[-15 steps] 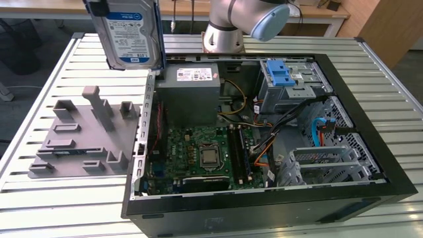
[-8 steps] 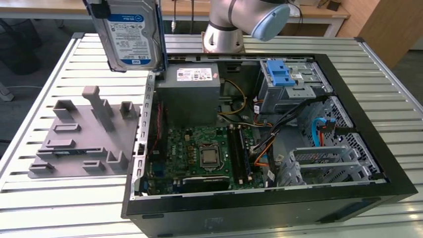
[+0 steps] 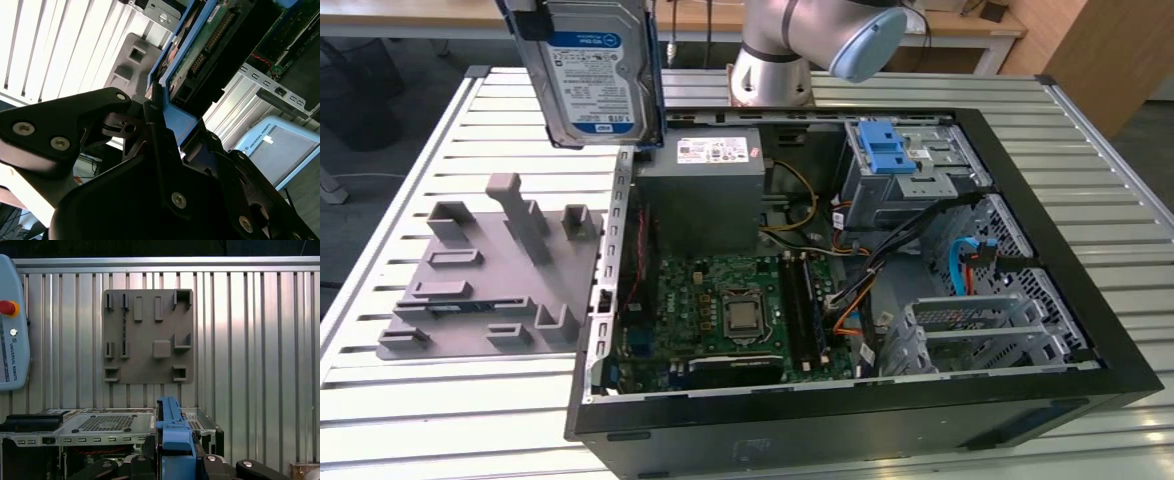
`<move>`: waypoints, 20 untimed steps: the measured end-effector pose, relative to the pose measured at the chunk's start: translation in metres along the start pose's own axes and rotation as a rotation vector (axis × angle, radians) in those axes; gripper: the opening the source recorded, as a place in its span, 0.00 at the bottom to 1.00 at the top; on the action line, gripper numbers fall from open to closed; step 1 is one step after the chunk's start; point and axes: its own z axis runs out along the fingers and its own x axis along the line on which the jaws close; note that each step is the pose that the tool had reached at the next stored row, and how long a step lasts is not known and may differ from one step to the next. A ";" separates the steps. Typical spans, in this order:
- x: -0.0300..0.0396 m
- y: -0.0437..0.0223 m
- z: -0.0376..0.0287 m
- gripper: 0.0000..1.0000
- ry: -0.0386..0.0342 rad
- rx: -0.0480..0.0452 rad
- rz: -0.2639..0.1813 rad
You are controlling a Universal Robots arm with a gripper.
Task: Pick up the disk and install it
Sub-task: 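Pick up the disk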
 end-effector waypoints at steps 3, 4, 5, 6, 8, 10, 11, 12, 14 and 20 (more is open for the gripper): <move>0.0000 -0.0041 0.0000 0.36 0.0000 0.0000 0.000; 0.0000 -0.0062 0.0000 0.36 0.0000 0.0000 0.000; -0.0001 -0.0081 -0.0001 0.36 0.0001 -0.0001 0.000; -0.0001 -0.0099 0.0000 0.36 0.0001 -0.0001 0.000; 0.0000 -0.0127 0.0000 0.36 0.0000 0.0000 0.000; 0.0003 -0.0144 0.0000 0.36 0.0001 -0.0001 0.000; 0.0007 -0.0150 0.0000 0.36 0.0000 -0.0001 0.000; 0.0011 -0.0157 0.0000 0.36 0.0000 -0.0001 0.000; 0.0026 -0.0175 0.0000 0.36 -0.0001 0.0001 0.000; 0.0088 -0.0240 0.0000 0.36 0.0000 0.0000 0.000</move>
